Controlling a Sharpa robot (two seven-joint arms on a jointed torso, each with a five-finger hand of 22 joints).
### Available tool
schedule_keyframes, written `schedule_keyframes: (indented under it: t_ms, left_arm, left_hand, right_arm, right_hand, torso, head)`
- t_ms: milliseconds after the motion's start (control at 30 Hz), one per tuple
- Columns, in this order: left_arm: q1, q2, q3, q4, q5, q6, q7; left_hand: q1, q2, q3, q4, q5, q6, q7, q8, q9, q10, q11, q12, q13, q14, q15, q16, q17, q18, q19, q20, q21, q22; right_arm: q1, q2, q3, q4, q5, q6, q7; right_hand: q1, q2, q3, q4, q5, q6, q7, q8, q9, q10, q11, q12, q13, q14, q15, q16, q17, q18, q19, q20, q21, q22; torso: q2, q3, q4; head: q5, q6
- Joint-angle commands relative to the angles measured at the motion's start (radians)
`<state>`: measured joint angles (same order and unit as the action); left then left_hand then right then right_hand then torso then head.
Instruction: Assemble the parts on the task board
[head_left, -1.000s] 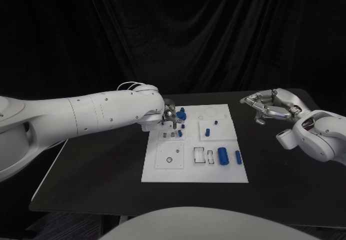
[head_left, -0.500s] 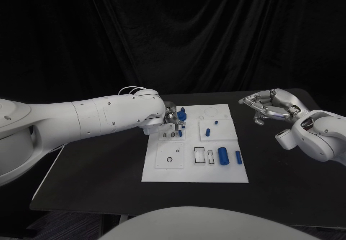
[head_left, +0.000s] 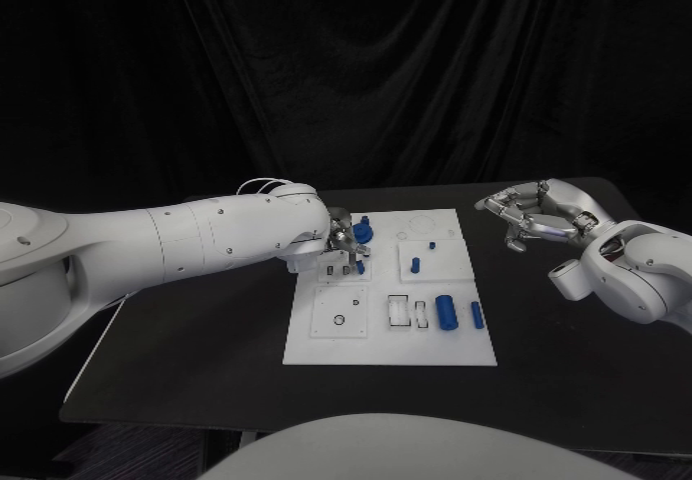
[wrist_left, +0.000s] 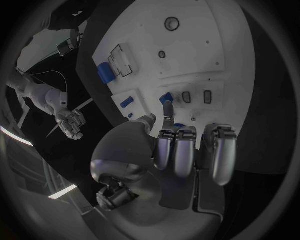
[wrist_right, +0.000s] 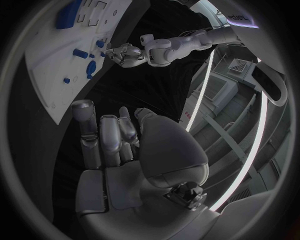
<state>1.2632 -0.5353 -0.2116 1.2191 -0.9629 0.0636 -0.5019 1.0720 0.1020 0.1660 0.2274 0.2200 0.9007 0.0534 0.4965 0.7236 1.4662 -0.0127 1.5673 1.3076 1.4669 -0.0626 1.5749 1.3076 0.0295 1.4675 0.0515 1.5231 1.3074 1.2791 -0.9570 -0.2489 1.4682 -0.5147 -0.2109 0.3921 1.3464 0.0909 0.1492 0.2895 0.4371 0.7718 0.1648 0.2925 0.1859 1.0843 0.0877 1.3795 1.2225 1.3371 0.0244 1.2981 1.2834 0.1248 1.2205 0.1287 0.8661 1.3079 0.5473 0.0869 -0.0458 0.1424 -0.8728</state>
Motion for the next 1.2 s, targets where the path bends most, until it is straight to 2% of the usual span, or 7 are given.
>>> schedule_keyframes:
  t_ms: [33,600,933,1200]
  left_arm:
    - [-0.002,0.004,0.001,-0.003,-0.002,0.003,0.017]
    - [-0.011,0.014,0.001,-0.028,-0.002,0.017,0.016]
    - [-0.021,0.022,0.001,-0.046,-0.002,0.018,0.019]
    - [-0.026,0.028,0.001,-0.052,-0.002,0.02,0.024]
  left_hand:
    - [-0.007,-0.005,0.007,0.0,0.0,0.008,-0.002,-0.005,0.001,0.105,-0.005,0.004,0.263,0.104,-0.004,-0.004,0.263,0.003,0.016,-0.005,-0.005,0.129]
    - [-0.012,-0.01,0.007,-0.001,-0.009,0.002,0.0,-0.026,0.008,0.105,-0.005,0.004,0.263,0.104,-0.005,-0.004,0.263,0.006,0.007,-0.006,-0.012,0.117]
    - [-0.012,-0.01,0.008,-0.002,-0.009,0.0,0.0,-0.032,0.009,0.105,-0.005,0.004,0.263,0.104,-0.005,-0.004,0.263,0.006,0.006,-0.006,-0.013,0.114]
    - [-0.011,-0.01,0.009,-0.003,-0.009,0.0,0.0,-0.034,0.009,0.105,-0.005,0.004,0.263,0.104,-0.005,-0.004,0.263,0.007,0.003,-0.006,-0.015,0.111]
  right_arm:
    - [-0.003,0.001,0.001,-0.001,0.002,0.015,-0.011]
    - [-0.003,0.003,0.001,-0.002,0.002,0.021,-0.012]
    - [-0.003,0.004,0.001,-0.004,0.002,0.023,-0.012]
    - [-0.003,0.007,0.001,-0.006,0.002,0.028,-0.014]
  right_hand:
    - [0.011,0.002,0.002,-0.003,0.005,-0.008,0.0,0.006,-0.001,-0.004,0.003,0.004,-0.001,0.006,0.003,0.006,-0.001,0.012,-0.004,0.006,-0.004,0.081]
    - [0.004,0.006,-0.002,0.003,0.001,-0.007,0.002,0.009,-0.002,-0.005,0.005,0.005,-0.003,0.006,0.004,0.007,-0.002,0.012,-0.003,0.006,-0.004,0.081]
    - [0.002,0.006,-0.003,0.003,0.0,-0.008,0.002,0.01,-0.002,-0.005,0.005,0.005,-0.004,0.007,0.004,0.008,-0.001,0.012,-0.003,0.006,-0.005,0.081]
    - [0.002,0.007,-0.003,0.003,-0.001,-0.008,0.002,0.01,-0.002,-0.006,0.005,0.005,-0.005,0.007,0.004,0.008,-0.001,0.013,-0.004,0.006,-0.006,0.081]
  torso:
    - [0.001,0.0002,-0.0001]
    - [0.0,0.0012,-0.0006]
    - [0.0,0.0025,-0.0001]
    - [0.0,0.0016,-0.0009]
  head:
    - [0.0,0.0]
    - [0.0,0.0]
    - [-0.006,0.0]
    - [-0.011,0.0]
